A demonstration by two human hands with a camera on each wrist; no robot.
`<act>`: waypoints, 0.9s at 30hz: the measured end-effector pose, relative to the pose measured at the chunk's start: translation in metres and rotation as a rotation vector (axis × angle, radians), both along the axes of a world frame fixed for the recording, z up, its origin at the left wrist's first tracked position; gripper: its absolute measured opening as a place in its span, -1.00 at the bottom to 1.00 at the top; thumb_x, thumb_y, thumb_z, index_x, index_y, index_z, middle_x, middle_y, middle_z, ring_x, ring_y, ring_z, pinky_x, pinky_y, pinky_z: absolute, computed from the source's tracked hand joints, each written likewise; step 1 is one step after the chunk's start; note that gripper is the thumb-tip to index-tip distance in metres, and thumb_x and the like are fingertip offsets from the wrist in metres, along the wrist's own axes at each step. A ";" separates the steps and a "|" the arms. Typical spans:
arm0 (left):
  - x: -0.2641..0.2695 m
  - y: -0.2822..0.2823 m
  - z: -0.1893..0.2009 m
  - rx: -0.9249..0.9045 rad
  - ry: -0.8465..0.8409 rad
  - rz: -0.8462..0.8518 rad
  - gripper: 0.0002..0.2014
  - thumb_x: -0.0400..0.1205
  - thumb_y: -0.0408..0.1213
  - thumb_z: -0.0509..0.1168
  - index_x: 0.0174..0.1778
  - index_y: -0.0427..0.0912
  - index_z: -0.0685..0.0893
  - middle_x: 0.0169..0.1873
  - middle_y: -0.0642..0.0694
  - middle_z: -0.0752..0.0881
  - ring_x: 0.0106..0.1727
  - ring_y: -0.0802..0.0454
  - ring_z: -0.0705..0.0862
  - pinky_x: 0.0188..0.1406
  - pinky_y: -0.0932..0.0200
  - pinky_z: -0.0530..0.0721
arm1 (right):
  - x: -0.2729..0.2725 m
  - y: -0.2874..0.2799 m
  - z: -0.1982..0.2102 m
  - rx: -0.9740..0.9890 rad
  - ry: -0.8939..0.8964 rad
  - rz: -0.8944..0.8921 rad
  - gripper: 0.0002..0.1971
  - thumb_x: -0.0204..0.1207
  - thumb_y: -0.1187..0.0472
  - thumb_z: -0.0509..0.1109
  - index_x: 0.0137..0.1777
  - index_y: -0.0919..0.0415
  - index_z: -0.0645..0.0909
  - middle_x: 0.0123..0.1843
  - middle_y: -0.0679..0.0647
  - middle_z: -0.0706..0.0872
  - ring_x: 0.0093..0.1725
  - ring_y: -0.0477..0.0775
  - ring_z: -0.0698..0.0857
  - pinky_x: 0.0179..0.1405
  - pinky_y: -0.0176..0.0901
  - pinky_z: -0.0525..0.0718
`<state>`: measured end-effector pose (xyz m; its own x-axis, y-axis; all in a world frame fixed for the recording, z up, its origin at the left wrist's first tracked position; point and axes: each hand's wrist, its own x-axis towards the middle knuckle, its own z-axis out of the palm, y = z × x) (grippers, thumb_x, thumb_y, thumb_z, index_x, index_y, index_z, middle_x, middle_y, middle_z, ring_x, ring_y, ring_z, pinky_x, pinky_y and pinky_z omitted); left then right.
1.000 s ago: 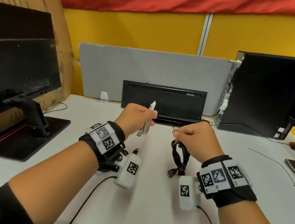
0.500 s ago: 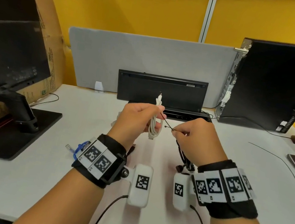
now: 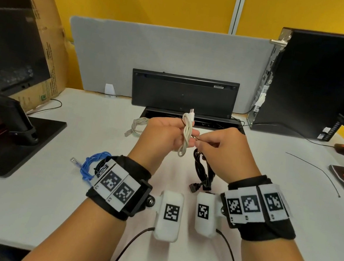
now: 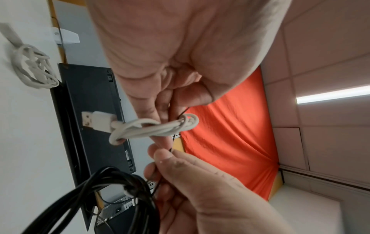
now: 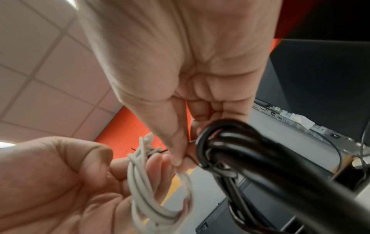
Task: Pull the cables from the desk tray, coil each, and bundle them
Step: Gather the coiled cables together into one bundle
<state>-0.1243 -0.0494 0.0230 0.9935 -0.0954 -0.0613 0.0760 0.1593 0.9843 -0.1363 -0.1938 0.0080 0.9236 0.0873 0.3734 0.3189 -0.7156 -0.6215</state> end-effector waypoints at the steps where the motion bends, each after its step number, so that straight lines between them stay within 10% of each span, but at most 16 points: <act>1: -0.001 -0.001 -0.001 -0.001 -0.021 -0.007 -0.74 0.68 -0.63 0.09 0.18 -0.54 0.63 -0.26 -0.30 0.69 -0.50 -0.02 0.74 -0.38 0.22 0.76 | 0.000 0.000 -0.001 -0.009 0.008 0.001 -0.78 0.58 0.20 0.40 -0.20 0.23 0.83 -0.34 0.18 0.77 -0.29 0.13 0.72 -0.19 -0.02 0.72; 5: -0.003 0.006 -0.016 0.281 -0.297 -0.027 -0.79 0.55 -0.64 0.31 -0.01 -0.36 0.77 -0.12 -0.27 0.80 -0.08 -0.15 0.79 -0.01 0.07 0.79 | 0.000 0.000 -0.001 -0.009 0.039 0.012 -0.82 0.60 0.20 0.39 -0.07 0.16 0.85 -0.23 0.16 0.82 -0.22 0.11 0.74 -0.06 0.00 0.73; 20: -0.004 0.002 -0.030 0.236 -0.440 0.080 -0.86 0.57 -0.52 0.39 -0.21 -0.29 0.83 -0.33 -0.22 0.82 -0.31 -0.09 0.82 -0.28 0.17 0.80 | -0.002 -0.003 -0.003 0.157 0.050 0.071 -0.83 0.55 0.23 0.43 -0.10 0.03 0.86 -0.32 0.05 0.83 -0.26 0.08 0.77 -0.10 0.08 0.78; 27: 0.002 0.003 -0.034 0.307 -0.460 0.197 -0.86 0.61 -0.44 0.37 -0.24 -0.35 0.78 -0.36 -0.16 0.82 -0.34 -0.05 0.81 -0.32 0.14 0.81 | 0.004 -0.008 -0.009 0.235 0.022 0.027 -0.81 0.51 0.37 0.42 -0.29 0.28 0.82 -0.39 0.21 0.76 -0.36 0.14 0.75 -0.44 -0.32 0.69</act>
